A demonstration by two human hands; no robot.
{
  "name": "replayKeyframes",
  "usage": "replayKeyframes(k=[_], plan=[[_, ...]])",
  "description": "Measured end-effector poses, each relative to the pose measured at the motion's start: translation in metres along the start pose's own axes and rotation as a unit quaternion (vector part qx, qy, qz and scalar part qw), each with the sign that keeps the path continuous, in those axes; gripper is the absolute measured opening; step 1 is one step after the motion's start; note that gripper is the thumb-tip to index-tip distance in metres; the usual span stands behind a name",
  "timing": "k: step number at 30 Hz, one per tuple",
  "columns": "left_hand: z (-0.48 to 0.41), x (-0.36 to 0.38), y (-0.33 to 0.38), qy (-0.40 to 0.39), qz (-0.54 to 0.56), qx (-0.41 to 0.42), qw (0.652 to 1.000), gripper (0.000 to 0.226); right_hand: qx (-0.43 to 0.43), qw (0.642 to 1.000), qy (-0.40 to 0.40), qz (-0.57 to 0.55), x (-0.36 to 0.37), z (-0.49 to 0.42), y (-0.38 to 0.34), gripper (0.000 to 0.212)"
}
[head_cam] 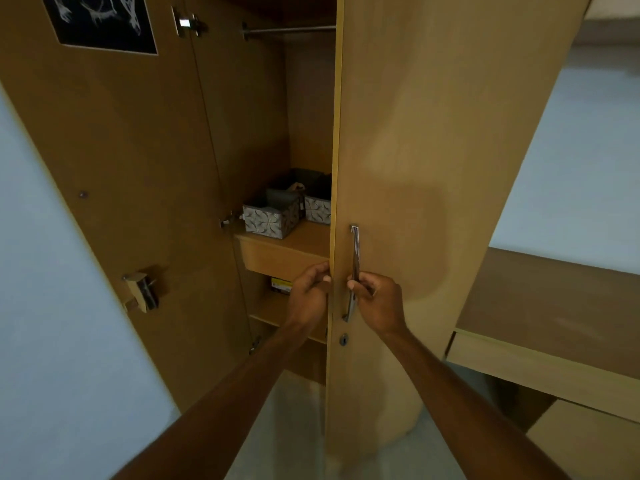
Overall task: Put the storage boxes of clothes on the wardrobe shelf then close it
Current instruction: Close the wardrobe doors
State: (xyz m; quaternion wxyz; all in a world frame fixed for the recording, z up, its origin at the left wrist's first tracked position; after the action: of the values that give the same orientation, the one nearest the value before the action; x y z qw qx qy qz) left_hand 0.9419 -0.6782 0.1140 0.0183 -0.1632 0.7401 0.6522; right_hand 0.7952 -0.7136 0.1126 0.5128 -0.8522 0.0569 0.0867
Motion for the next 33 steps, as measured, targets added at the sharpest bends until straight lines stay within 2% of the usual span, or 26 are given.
replayKeyframes(k=[4,9,13,19,22,28,33], plan=[[-0.036,-0.009,-0.006,-0.013,0.001,0.008,1.0,0.026,-0.001,1.0,-0.005,0.017,0.02,-0.032,0.011,0.023],[-0.085,-0.015,-0.016,-0.022,0.01,0.013,1.0,0.026,0.002,1.0,0.0,0.017,0.044,-0.074,0.029,0.015],[-0.126,-0.017,-0.025,-0.037,0.016,0.008,0.999,0.034,-0.004,1.0,0.002,0.025,0.058,-0.11,0.045,0.023],[-0.187,-0.013,-0.042,-0.058,0.029,-0.046,0.997,0.049,-0.019,0.999,0.011,0.043,0.067,-0.155,0.061,0.031],[-0.21,-0.009,-0.04,-0.061,0.02,-0.026,0.998,0.045,-0.023,0.998,0.021,0.055,0.071,-0.175,0.07,0.038],[-0.246,0.003,-0.042,-0.084,0.019,-0.009,0.996,0.046,-0.018,0.996,0.039,0.077,0.074,-0.206,0.089,0.026],[-0.269,0.012,-0.037,-0.138,0.018,-0.016,0.99,0.047,-0.024,0.991,0.051,0.123,0.075,-0.226,0.089,0.043]])
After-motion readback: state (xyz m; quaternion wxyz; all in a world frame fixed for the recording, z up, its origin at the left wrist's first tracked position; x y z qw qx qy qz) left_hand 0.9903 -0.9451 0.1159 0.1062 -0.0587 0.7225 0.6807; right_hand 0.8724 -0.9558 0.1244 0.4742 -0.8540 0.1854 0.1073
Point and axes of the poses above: each hand's wrist, its own z-axis away from the middle knuckle, its own x-axis out of the palm, y = z × x, the point moved 9 cm from there along -z, towards the middle knuckle, and after that the axes turned 15 degrees about -z, right-handed, at the moved point
